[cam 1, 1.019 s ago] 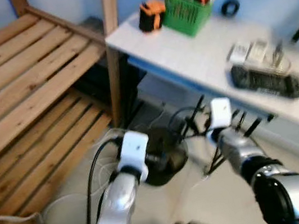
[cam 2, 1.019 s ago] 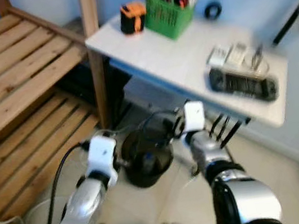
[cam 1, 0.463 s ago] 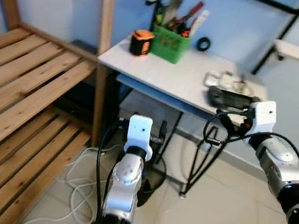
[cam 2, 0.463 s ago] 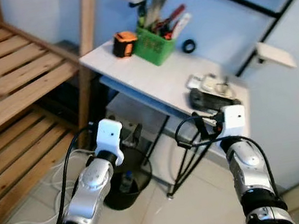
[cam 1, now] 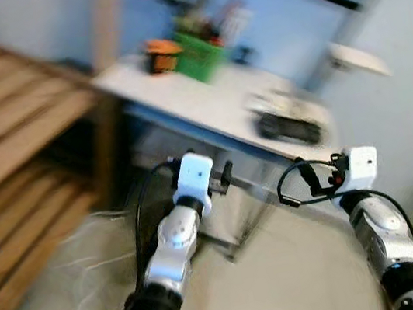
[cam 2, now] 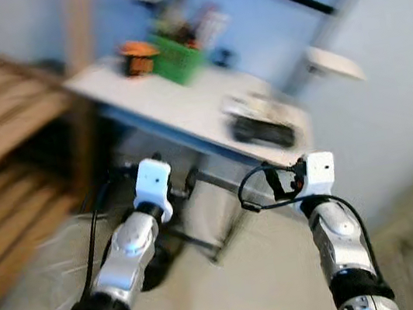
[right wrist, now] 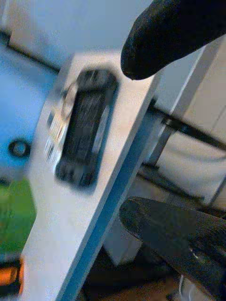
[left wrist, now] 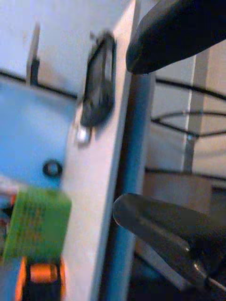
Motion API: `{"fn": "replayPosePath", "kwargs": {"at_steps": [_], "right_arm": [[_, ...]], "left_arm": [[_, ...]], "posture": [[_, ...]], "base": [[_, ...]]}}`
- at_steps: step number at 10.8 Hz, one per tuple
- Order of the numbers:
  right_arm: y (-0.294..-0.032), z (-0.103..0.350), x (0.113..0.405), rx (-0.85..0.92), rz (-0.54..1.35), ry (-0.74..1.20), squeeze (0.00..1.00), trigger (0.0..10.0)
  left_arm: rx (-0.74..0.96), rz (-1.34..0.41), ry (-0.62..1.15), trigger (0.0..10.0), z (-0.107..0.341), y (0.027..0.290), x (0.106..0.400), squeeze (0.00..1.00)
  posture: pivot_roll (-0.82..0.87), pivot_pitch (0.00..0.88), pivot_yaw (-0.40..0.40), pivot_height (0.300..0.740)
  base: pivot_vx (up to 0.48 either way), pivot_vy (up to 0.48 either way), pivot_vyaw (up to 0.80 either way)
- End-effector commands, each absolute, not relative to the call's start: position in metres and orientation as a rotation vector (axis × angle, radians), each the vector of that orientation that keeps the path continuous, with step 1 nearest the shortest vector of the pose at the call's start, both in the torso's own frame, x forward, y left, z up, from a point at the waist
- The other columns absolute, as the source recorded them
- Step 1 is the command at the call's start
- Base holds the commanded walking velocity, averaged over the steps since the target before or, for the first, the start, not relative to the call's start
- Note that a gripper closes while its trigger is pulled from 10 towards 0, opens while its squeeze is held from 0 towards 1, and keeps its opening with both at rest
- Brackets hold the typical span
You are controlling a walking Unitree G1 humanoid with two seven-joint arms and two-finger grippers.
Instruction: Clean up the room
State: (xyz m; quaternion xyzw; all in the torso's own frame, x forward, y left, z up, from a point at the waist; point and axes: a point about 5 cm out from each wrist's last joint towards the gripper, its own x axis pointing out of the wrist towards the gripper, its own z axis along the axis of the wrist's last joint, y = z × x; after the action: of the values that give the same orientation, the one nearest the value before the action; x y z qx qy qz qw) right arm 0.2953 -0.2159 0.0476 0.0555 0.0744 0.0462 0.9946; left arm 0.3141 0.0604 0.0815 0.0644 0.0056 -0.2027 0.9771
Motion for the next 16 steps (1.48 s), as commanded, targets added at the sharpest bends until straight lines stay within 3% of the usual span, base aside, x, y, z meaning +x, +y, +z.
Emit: {"fn": "replayPosePath", "kwargs": {"at_steps": [1,3,7,9,10,13,16], "right_arm": [[-0.230,0.047,0.295,0.099,0.053,0.172,0.00,10.0],[-0.231,0.047,0.296,0.098,0.051,0.187,0.00,10.0],[-0.219,0.038,0.290,0.127,0.035,0.181,0.00,10.0],[-0.224,0.037,0.277,0.121,-0.014,0.133,0.00,10.0],[-0.227,0.031,0.267,0.136,-0.063,0.131,0.00,10.0],[-0.211,0.013,0.252,0.227,-0.154,0.151,0.00,10.0],[-0.224,0.014,0.244,0.180,-0.192,0.137,0.00,10.0]], "left_arm": [[0.116,-0.461,0.008,10.0,0.083,0.041,0.313,0.00],[0.111,-0.484,0.005,10.0,0.083,0.036,0.315,0.00],[0.119,-0.512,0.014,10.0,0.075,0.044,0.310,0.00],[0.044,-0.395,0.028,10.0,0.070,0.087,0.307,0.00],[0.086,-0.392,0.047,10.0,0.066,0.103,0.300,0.00],[0.195,-0.459,0.051,10.0,0.078,0.123,0.306,0.00],[0.024,-0.416,0.057,10.0,0.077,0.120,0.302,0.00]], "posture": [[0.18,0.000,-0.347,0.740],[0.18,0.000,-0.334,0.740],[0.15,0.000,-0.232,0.740],[0.07,0.000,-0.137,0.740],[0.07,0.000,-0.082,0.740],[0.06,0.000,0.027,0.740],[0.01,0.000,0.029,0.740]], "base": [[0.000,-0.439,-0.59],[0.000,-0.437,-0.59],[0.256,-0.401,-0.60],[0.000,0.000,-0.60],[0.000,0.000,-0.59],[0.000,0.000,-0.59],[0.000,0.160,-0.59]]}}
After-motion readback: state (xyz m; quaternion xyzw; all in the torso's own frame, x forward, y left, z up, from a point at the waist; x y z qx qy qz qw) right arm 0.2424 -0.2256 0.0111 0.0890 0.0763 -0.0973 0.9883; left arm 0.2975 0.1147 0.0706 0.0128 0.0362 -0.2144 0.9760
